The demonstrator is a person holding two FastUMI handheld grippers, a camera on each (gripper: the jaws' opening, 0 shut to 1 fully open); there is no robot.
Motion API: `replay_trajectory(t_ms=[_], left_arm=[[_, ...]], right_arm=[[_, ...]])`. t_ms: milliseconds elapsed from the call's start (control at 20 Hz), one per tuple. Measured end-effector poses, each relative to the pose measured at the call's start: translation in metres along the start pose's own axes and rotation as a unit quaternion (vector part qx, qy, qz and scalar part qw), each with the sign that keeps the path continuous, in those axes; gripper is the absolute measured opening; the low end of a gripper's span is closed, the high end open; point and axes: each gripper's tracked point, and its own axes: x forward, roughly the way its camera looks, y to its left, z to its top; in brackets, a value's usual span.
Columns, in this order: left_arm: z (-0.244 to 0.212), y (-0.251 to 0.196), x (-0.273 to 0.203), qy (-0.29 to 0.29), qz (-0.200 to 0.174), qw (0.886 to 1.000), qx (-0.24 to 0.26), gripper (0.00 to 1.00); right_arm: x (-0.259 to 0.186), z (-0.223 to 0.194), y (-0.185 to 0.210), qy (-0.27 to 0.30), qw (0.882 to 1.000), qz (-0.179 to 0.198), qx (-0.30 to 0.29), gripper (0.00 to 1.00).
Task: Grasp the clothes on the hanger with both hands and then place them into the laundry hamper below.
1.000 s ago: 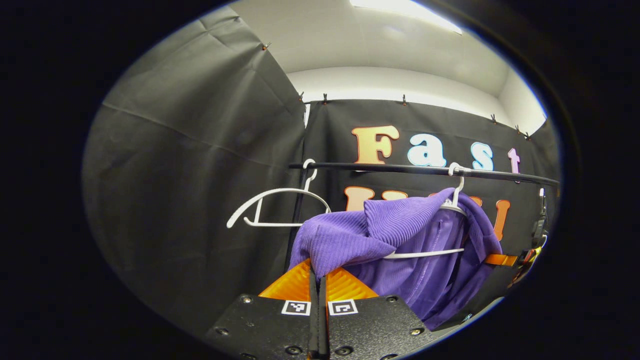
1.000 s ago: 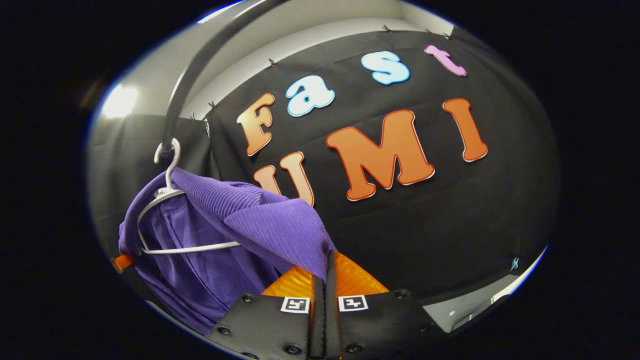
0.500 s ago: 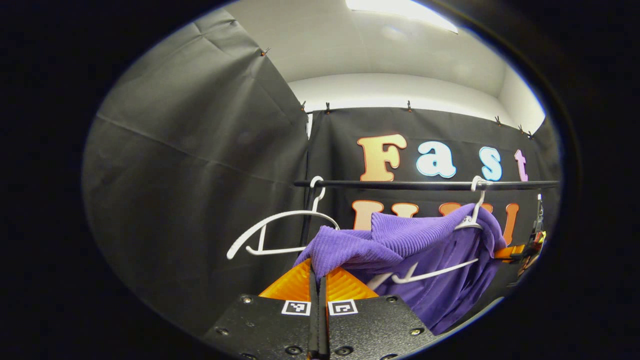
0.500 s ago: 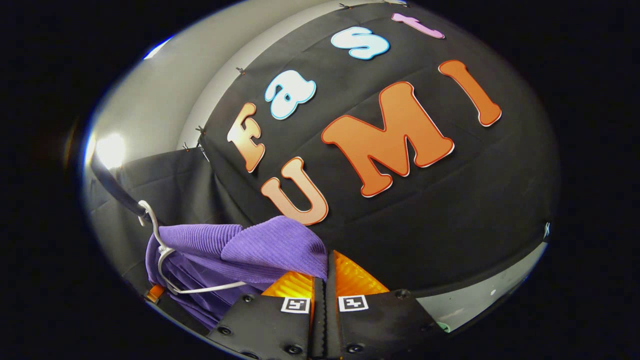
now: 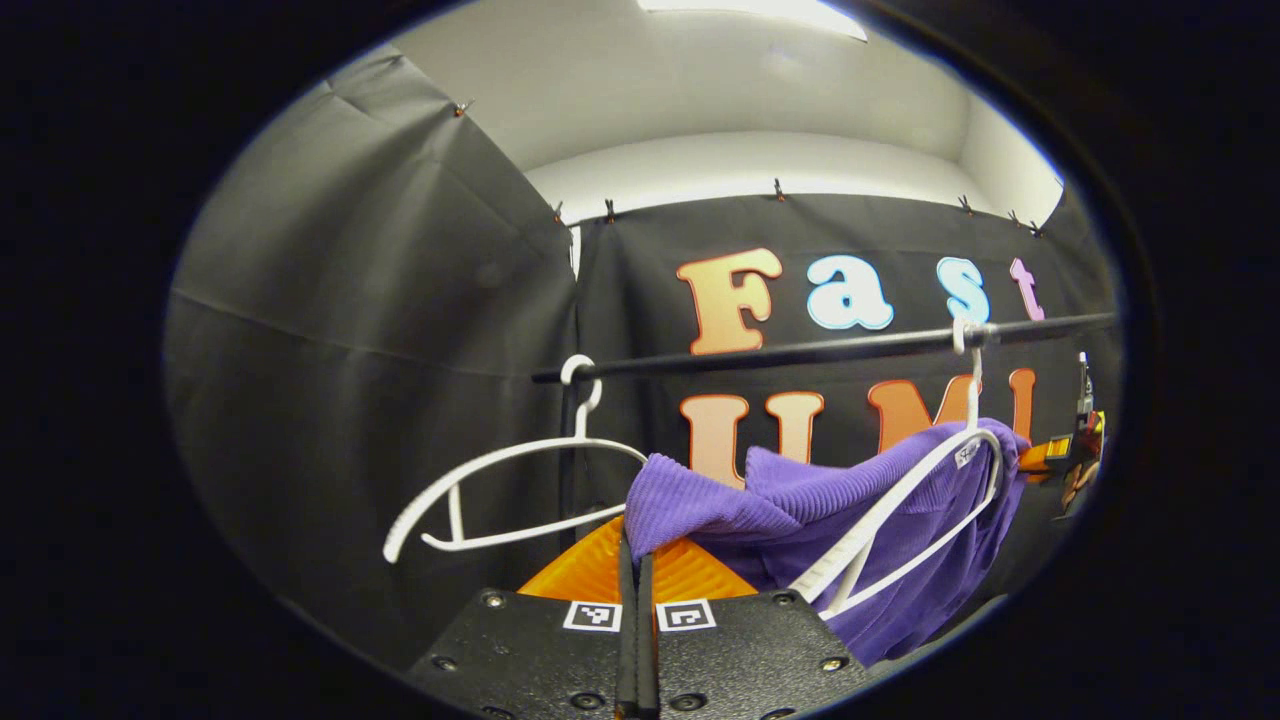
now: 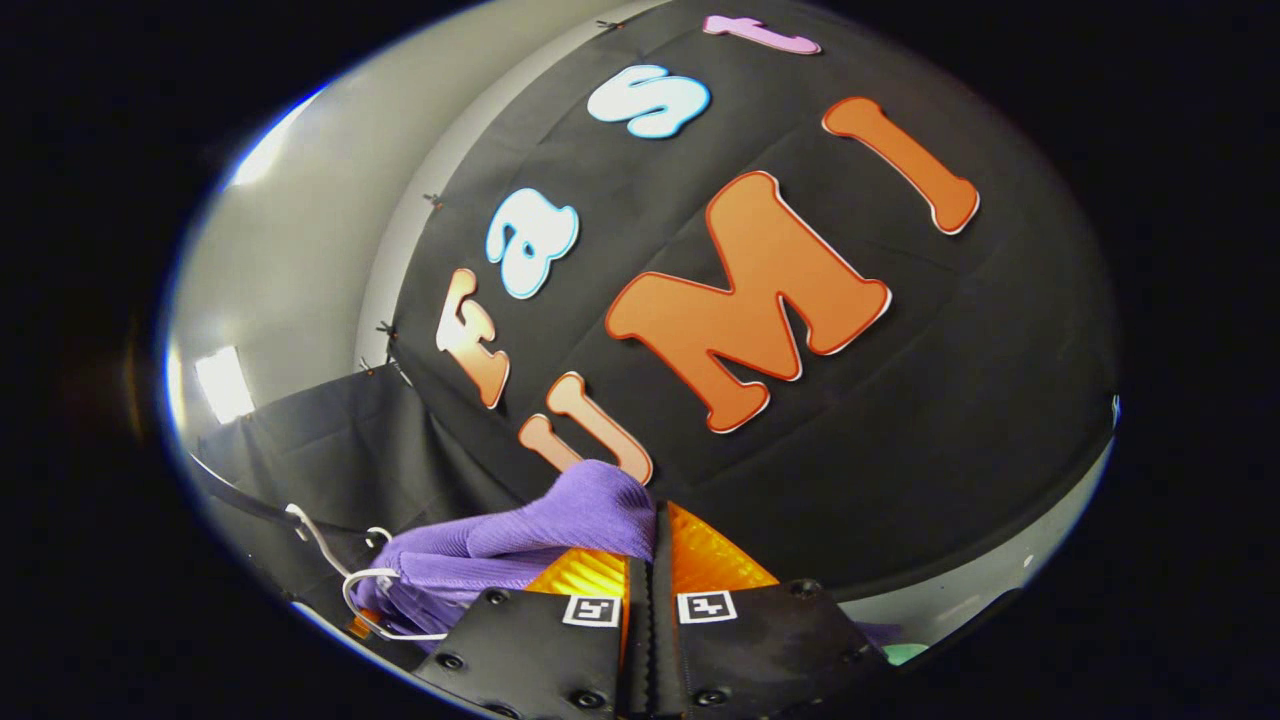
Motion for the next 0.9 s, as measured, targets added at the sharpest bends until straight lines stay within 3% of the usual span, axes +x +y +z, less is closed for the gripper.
replay_trajectory(t_ms=[250, 450, 900], left_arm=[[-0.023, -0.016, 0.002, 0.001, -0.012, 0.999, -0.033, 0.0], [-0.036, -0.005, -0.004, 0.016, 0.002, 0.999, -0.032, 0.0], [-0.145, 0.027, -0.027, 0.112, 0.011, 0.992, -0.058, 0.0]], right_arm=[[-0.003, -0.018, -0.023, 0.016, 0.999, -0.022, -0.039, 0.07], [-0.001, -0.04, -0.043, 0.044, 0.998, -0.042, -0.031, 0.08], [-0.01, -0.13, -0.106, 0.122, 0.984, -0.107, -0.069, 0.07]])
